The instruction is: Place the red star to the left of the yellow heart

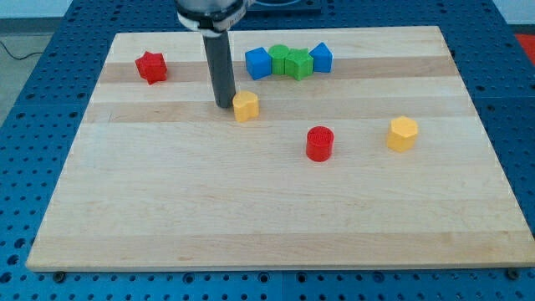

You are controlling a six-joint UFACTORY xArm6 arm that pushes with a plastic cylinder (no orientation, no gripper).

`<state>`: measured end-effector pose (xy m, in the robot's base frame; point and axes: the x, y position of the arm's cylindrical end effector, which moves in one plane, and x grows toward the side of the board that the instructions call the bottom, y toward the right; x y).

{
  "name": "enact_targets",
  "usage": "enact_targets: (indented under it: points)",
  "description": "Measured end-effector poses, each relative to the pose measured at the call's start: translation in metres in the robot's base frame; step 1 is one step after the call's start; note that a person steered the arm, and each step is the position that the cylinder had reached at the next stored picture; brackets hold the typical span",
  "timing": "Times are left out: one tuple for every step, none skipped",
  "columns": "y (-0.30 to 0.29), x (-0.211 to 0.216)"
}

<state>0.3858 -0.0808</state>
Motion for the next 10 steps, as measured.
enact_targets:
  points:
    - [0.000, 0.017]
    - [-0.036, 0.004]
    - [-0.089, -0.015]
    - [-0.092, -0.064]
    - [-0.092, -0.115]
    - [-0.107, -0.140]
    - [-0.129, -0.130]
    - [-0.114, -0.087]
    - [-0.087, -0.060]
    - [-0.087, -0.081]
